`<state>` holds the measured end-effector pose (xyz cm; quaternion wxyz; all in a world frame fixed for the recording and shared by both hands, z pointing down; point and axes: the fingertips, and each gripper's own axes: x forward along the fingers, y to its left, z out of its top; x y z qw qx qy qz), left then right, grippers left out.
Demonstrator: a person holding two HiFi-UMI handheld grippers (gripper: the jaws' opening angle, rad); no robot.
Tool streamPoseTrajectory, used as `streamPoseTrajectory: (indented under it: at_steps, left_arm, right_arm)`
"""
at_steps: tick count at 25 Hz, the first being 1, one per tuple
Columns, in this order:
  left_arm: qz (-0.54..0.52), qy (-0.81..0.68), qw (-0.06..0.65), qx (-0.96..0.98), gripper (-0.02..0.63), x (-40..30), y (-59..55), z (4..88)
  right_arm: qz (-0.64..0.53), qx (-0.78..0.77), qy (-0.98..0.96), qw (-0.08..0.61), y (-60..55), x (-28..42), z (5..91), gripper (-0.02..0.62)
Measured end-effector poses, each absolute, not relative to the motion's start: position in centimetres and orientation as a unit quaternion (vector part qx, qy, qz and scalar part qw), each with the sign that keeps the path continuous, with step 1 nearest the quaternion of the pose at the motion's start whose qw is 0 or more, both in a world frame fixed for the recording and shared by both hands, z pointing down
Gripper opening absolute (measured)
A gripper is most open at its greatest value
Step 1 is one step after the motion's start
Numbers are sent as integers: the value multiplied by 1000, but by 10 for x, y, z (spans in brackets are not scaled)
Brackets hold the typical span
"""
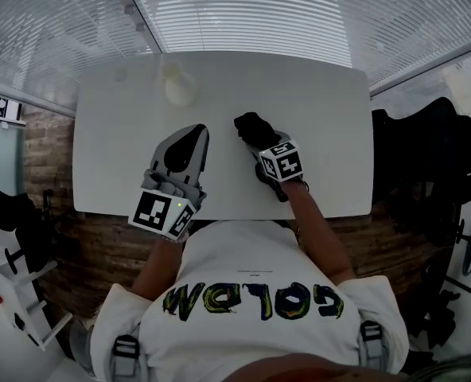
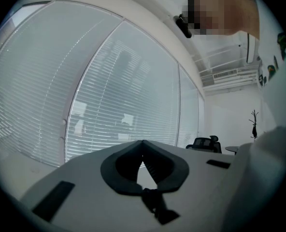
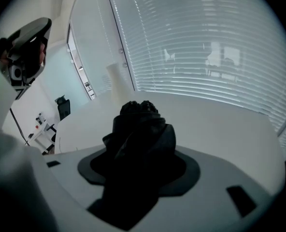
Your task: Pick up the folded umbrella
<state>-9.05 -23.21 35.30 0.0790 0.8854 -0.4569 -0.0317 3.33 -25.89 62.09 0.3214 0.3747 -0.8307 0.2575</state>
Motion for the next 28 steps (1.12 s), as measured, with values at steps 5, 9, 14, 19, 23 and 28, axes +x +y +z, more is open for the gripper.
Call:
streamPoseTrajectory:
  at_steps: [5, 9, 14, 19, 23, 28]
  left_arm:
    - [-32, -455, 78, 886, 11, -90, -230, 352]
    - [-32, -453, 79, 887, 11, -87, -231, 352]
    - [-34, -451, 80, 888, 11, -84, -232, 353]
    - [-37, -456, 77, 886, 11, -86, -230, 350]
    - [-39, -460, 75, 884, 11, -88, -229, 350]
    - [-40, -462, 72, 883, 11, -92, -227, 348]
  right_arm:
    - [232, 384, -847, 286, -262, 33, 584, 244]
    - [207, 390, -860, 257, -264, 31, 551, 241]
    - [181, 394, -877, 206, -265, 30, 505, 236]
    - [150, 383, -900, 147, -252, 31, 450, 238]
    - [122, 386, -908, 109, -240, 37, 414, 238]
    - [94, 390, -913, 71, -227, 46, 373, 238]
